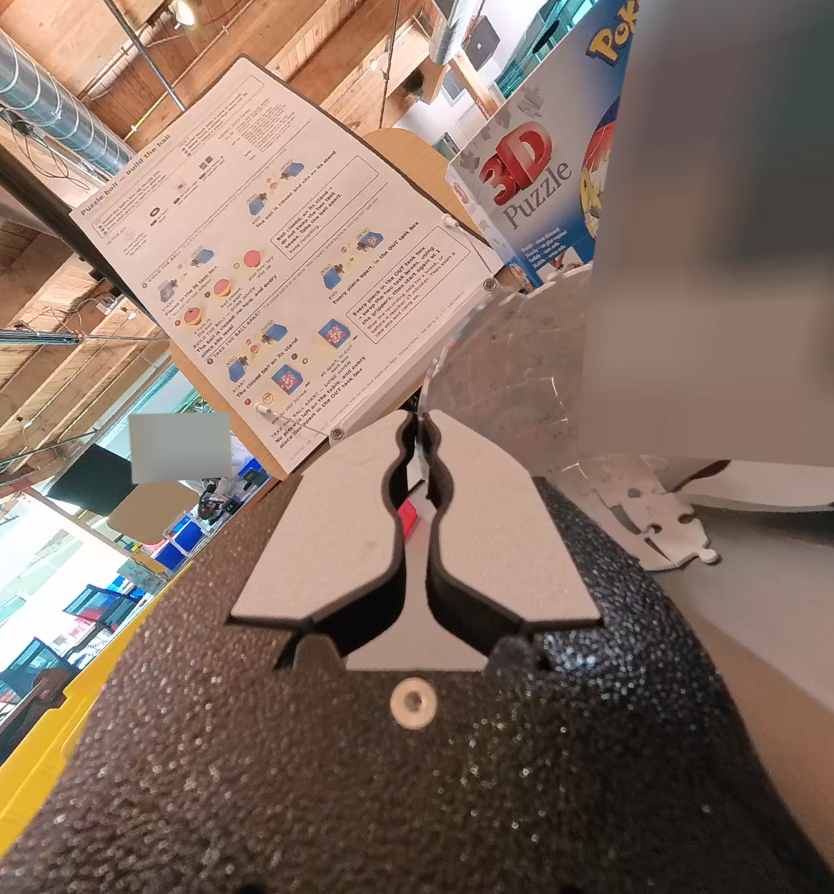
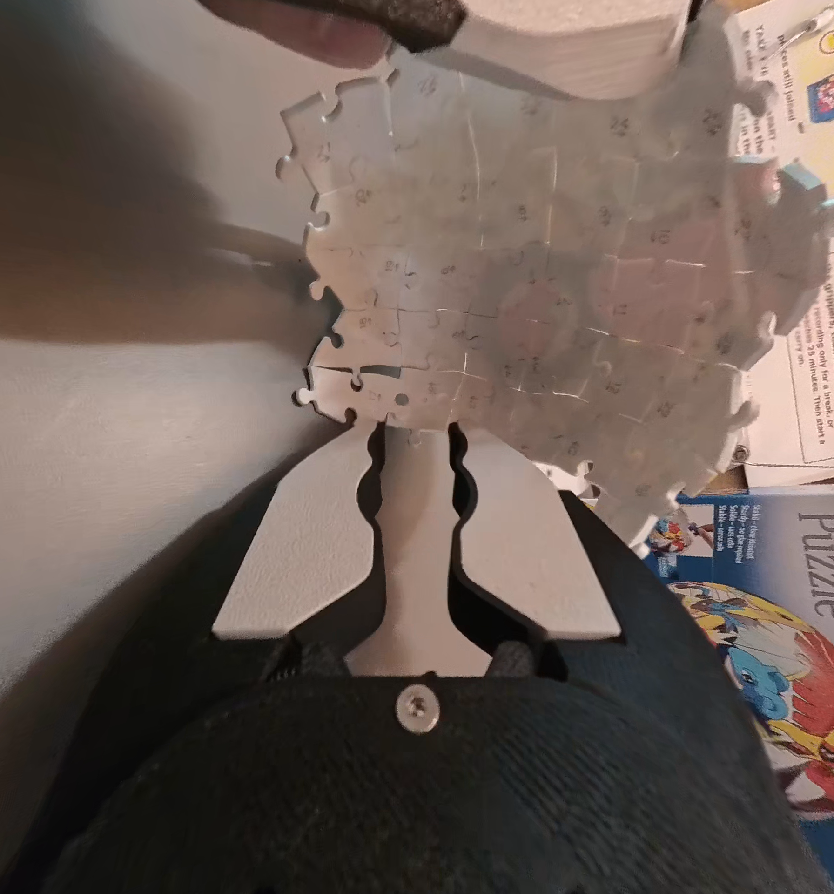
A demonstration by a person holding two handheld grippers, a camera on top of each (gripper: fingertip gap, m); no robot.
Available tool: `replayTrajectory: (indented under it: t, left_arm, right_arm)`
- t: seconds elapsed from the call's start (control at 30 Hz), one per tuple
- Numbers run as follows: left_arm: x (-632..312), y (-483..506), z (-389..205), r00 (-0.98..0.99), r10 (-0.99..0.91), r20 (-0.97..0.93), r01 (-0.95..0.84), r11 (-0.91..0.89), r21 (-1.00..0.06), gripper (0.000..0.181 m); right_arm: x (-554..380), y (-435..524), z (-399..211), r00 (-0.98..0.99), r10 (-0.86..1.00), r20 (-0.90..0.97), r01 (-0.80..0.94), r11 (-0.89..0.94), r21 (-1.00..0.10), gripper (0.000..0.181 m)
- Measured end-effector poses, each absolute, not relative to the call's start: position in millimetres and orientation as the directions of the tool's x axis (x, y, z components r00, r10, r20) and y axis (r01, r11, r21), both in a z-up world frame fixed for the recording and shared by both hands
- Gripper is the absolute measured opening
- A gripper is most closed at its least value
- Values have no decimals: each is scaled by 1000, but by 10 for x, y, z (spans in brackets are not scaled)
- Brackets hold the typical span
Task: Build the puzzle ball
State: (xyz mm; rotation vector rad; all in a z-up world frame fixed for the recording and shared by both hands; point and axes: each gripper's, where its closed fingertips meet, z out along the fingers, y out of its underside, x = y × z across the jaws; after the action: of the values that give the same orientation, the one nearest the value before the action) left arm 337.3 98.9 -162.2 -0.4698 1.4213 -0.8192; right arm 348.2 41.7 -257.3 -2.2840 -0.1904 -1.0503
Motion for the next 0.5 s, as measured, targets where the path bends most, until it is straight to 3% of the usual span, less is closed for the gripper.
replayTrajectory:
  t: [0.3, 0.5]
  left_arm:
    - [3379, 999, -1624, -51, -741, -670, 214, 647, -732, 2]
    - [3400, 1019, -1637, -64, -752, -656, 214, 632, -745, 2]
  right_arm:
    - [3405, 410, -2526, 668, 4, 744, 450, -798, -400, 31]
    - [3370, 386, -2544, 569, 161, 806, 539, -813, -219, 37]
